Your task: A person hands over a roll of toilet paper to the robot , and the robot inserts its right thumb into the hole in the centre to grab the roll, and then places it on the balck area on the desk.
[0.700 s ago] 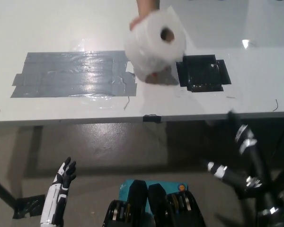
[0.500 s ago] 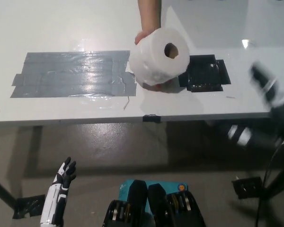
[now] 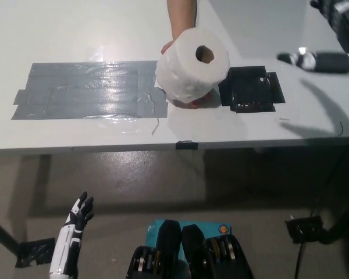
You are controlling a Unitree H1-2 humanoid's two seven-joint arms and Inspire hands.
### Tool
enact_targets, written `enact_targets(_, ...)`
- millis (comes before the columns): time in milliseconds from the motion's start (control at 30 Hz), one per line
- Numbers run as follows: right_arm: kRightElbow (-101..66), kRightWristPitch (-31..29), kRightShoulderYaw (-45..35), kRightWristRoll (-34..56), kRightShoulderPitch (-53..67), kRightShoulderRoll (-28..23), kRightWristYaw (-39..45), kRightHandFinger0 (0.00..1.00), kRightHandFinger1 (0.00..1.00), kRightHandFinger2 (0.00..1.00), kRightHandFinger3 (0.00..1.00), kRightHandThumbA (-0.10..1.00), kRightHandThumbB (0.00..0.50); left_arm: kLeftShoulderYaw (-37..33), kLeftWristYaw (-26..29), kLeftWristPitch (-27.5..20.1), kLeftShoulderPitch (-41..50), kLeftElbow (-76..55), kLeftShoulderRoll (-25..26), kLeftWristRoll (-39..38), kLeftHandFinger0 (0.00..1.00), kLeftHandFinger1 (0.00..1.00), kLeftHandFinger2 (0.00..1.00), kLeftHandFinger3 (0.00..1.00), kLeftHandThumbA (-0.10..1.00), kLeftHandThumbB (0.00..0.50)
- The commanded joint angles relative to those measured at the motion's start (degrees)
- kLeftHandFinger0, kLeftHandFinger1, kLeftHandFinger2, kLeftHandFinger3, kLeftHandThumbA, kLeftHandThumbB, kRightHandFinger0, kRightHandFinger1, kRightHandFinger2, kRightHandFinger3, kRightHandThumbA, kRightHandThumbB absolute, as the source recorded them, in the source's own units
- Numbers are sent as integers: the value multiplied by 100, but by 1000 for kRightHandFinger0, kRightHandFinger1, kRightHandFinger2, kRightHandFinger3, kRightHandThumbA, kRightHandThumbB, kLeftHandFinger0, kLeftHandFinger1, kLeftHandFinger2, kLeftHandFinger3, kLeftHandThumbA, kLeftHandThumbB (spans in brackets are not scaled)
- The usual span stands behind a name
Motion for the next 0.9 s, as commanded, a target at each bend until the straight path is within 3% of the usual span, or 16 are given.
enact_targets(0,1869,1127,768,-421,-1989,-221,1225,1000,1000,1000,1000,970,372,-14,30,-272,-174,-60,84,143,1000,1000,1000,1000,1000,200)
enact_targets(67,2491,861,944,-501,-2332,-118,1360,1000,1000,1000,1000,975,314,-24,29,-260,-189,-69,77,159,1000,1000,1000,1000,1000,207)
enact_targets(233,4129,477,1205,-708,-3149,365,1212,1000,1000,1000,1000,933,317,-45,38,-290,-202,-68,47,183,1000,1000,1000,1000,990,213)
enact_targets(433,4873,300,1473,-901,-3535,678,1115,1000,1000,1000,1000,974,333,-108,39,-411,-248,-20,60,282,1000,1000,1000,1000,997,185)
enact_targets(533,5448,57,1517,-969,-3768,912,957,1000,1000,1000,1000,1000,309,-121,51,-417,-270,-6,86,348,1000,1000,1000,1000,1000,182)
enact_targets(700,5974,-127,1514,-1108,-3958,1141,637,1000,1000,1000,1000,1000,344,-154,79,-401,-290,-17,72,478,1000,1000,1000,1000,1000,187)
enact_targets(867,6458,-494,1446,-1201,-4112,1312,552,1000,1000,1000,1000,1000,329,-162,57,-359,-292,-49,97,507,1000,1000,1000,1000,1000,196)
